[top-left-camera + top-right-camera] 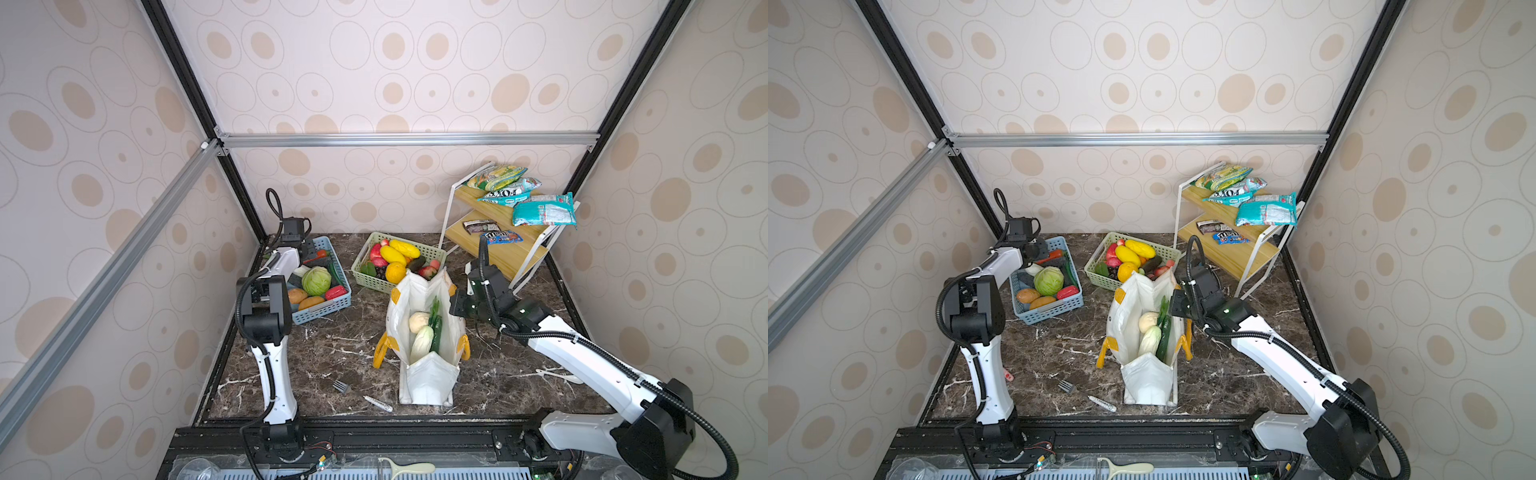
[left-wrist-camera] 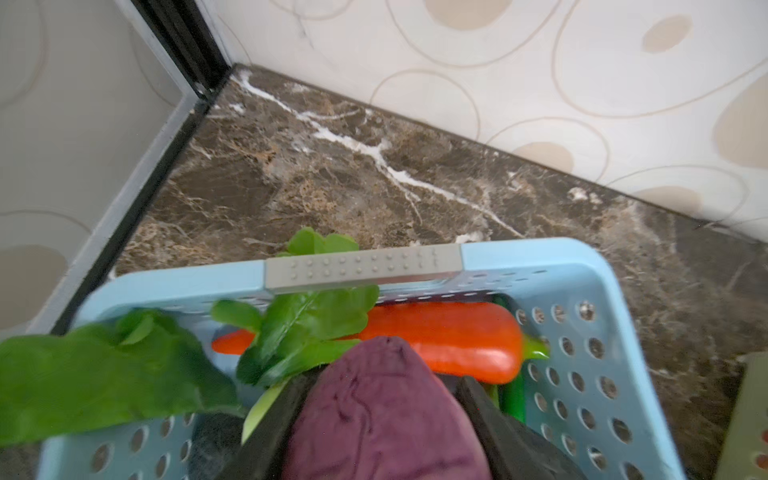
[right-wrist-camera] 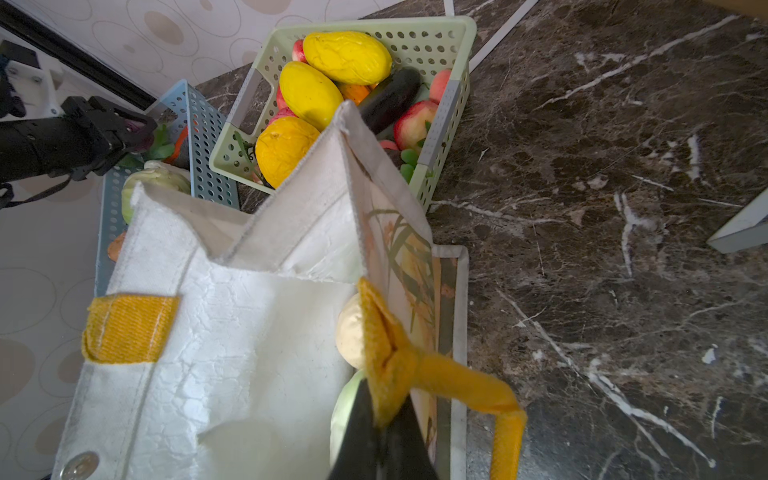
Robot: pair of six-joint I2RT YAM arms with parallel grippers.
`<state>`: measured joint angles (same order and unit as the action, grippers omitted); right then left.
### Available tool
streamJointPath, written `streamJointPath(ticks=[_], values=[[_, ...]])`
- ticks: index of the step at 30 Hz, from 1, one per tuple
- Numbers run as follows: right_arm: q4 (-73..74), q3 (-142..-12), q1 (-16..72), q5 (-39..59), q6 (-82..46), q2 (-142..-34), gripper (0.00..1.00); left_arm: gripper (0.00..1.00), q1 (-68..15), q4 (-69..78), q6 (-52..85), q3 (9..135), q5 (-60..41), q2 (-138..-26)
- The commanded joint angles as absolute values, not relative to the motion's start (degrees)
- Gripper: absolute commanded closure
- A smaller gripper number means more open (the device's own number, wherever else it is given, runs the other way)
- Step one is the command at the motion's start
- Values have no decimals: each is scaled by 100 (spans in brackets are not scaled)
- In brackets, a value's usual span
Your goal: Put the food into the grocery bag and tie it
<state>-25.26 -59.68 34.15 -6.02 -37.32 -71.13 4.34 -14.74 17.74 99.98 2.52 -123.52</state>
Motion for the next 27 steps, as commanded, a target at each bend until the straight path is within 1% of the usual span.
streamJointPath(ticks=[1, 4, 8, 10, 14, 20, 23, 27], values=[[-2434, -5998, 3477, -615, -3841, -7148, 100, 50, 420, -1295, 1815, 9783, 127, -11778], [-2393, -5959, 3480, -601, -3845, -7122, 100, 50, 402, -1183, 1815, 9502, 134, -11523], [-2417, -5943, 3497, -567, -3832, -7064, 100, 53, 397, -1620, 1880, 9824, 77, -11586], [-2430, -5893, 3506, -613, -3839, -6974, 100, 53, 371, -1648, 2002, 9717, -108, -11418], [-2407, -5754, 3507, -727, -3845, -6788, 100, 52, 177, -1550, 2287, 9062, -755, -10784], [-2401, -5756, 3502, -625, -3806, -6834, 100, 51, -189, -1434, 2475, 7729, -1093, -9631], [-2363, -5749, 3502, -570, -3797, -6851, 100, 50, -264, -1704, 2437, 7176, -827, -9226], [-2303, -5752, 3504, -512, -3771, -6888, 100, 50, -251, -1784, 2493, 6518, -105, -8644]])
